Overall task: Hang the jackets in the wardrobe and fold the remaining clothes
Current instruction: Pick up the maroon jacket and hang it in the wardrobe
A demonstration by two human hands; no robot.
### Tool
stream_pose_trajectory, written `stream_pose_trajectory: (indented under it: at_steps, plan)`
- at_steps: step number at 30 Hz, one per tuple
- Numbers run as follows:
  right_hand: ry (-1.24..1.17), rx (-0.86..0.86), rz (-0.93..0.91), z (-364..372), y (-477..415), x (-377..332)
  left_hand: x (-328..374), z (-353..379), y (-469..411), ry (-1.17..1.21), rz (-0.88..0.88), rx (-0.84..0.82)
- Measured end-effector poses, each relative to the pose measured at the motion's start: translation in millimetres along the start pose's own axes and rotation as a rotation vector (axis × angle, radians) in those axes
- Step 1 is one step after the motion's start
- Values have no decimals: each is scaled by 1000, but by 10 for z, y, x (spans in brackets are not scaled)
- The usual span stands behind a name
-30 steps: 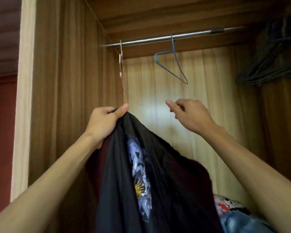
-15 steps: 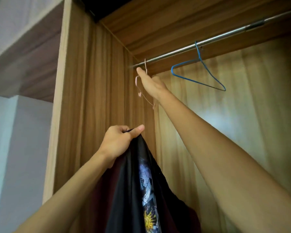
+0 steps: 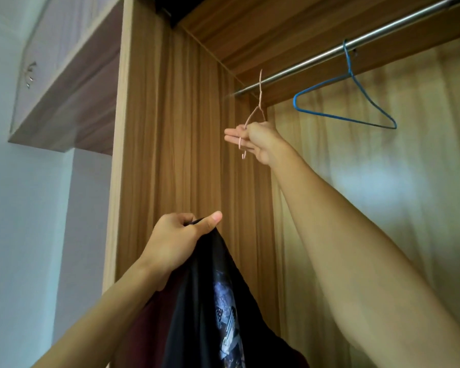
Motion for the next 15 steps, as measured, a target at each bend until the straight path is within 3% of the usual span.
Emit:
stream_pose_trajectory:
  at_steps: [7,12,15]
  plan:
    - [116,-17,-61,-29,661,225,-152,-15,123,25,-18,-19]
    - [-18,-158,50,39,1254,520,-176,-167,228,88,-24,-44]
    - [-9,-4,180,76,1364,680,-144,-270,337,111,-20,-67]
Point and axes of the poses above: each hand's wrist, its own y-axis away from the middle knuckle, its own z-axis out of the palm, x = y × z, the point moved 5 cm from there along -y, towards the middle knuckle, and after that the axes turned 10 degrees about y, right-handed, at the moved point
